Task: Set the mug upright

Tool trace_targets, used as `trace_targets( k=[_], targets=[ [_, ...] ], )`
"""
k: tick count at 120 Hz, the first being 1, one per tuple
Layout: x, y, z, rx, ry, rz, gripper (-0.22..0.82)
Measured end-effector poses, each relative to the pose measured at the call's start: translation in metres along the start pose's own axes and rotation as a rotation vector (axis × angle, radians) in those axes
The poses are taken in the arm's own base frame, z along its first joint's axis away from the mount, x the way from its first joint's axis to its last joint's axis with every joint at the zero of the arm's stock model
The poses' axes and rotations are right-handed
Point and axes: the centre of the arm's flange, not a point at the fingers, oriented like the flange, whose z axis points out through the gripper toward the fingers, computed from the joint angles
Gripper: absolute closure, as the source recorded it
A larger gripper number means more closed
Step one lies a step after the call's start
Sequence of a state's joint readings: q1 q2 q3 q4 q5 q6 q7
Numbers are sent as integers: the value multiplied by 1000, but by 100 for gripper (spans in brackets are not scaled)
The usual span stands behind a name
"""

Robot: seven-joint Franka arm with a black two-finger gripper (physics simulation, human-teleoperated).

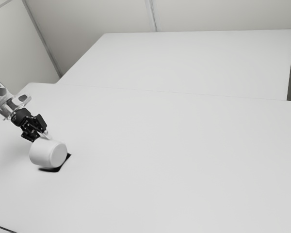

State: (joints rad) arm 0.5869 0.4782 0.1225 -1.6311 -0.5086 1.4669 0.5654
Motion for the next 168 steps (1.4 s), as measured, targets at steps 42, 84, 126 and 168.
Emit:
trace_targets(
  k=[42, 84, 126, 168],
  targets=[
    [-5, 20, 12, -7, -33, -46, 72],
    [-8, 73, -2, 76, -7, -16, 79],
    [-11, 197, 40, 478, 30, 155, 79],
    [-40, 300, 126, 817, 162, 297, 79]
  ],
)
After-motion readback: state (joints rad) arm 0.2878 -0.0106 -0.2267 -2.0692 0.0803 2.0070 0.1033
